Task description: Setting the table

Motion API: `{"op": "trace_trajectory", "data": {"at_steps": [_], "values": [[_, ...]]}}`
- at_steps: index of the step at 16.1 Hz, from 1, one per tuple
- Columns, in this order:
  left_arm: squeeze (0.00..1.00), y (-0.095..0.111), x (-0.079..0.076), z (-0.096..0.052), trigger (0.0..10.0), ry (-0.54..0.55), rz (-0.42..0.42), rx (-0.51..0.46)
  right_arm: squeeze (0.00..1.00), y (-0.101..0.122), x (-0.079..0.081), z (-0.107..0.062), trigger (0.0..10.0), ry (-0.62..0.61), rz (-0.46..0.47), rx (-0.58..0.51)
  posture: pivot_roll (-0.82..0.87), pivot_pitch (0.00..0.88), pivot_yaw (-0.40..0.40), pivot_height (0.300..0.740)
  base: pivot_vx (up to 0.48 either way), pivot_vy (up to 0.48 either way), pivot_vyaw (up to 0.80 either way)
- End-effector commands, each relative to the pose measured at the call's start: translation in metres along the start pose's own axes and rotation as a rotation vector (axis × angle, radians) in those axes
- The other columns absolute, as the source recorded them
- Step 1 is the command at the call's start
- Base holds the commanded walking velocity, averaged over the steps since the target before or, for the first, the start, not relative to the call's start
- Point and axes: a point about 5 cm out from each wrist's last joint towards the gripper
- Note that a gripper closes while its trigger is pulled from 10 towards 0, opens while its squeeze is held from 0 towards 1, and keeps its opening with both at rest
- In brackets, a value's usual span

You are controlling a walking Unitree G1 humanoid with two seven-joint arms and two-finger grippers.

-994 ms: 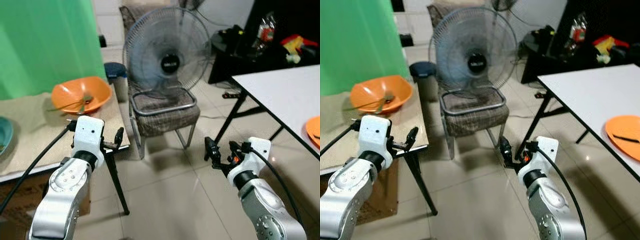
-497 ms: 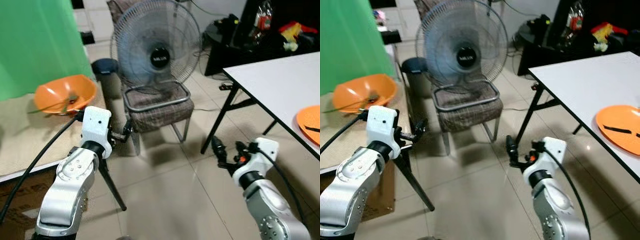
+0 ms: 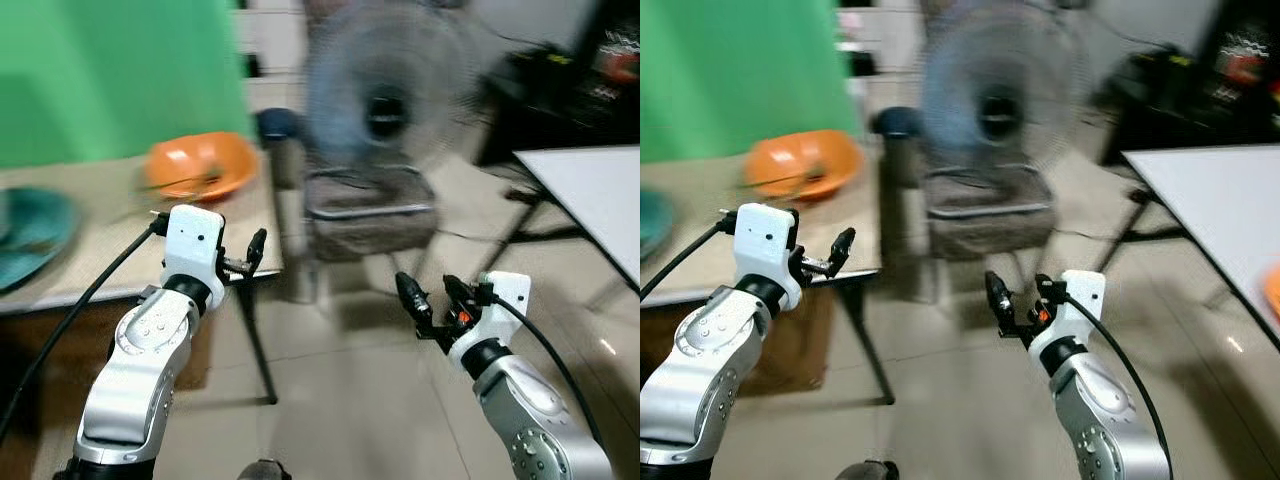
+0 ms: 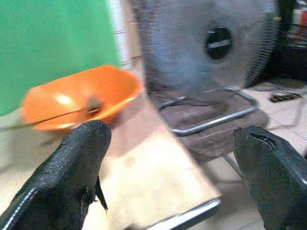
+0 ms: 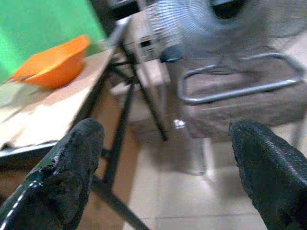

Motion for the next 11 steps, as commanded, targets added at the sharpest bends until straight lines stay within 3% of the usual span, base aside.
{"op": "trace_trajectory", "data": {"at_steps": [1, 3, 11], "values": [[0.09, 0.002, 0.002, -0.002, 10.0, 0.007, 0.011, -0.01, 0.0, 0.001, 0.002, 0.003, 10.0, 0.026, 0.004, -0.001, 0.08, 0.0, -0.006, 0.74, 0.322, 0.0, 0.8], [0.09, 0.001, 0.003, -0.005, 10.0, 0.006, 0.02, -0.006, 0.0, 0.001, 0.003, 0.006, 10.0, 0.025, -0.007, 0.001, 0.1, 0.0, -0.012, 0.74, 0.326, 0.0, 0.8], [0.09, -0.003, 0.006, -0.017, 10.0, 0.017, 0.035, 0.019, 0.0, -0.002, 0.003, 0.011, 10.0, 0.042, -0.001, 0.018, 0.13, 0.0, -0.04, 0.74, 0.307, 0.0, 0.0]]}}
Point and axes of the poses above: a point about 5 cm out from each wrist's last joint towards the gripper, its own z axis pointing out of the wrist towards the gripper, its own y axis along the axis of the wrist's last joint, x = y × z, and after that the axes turned 3 degrees about -z, right-handed
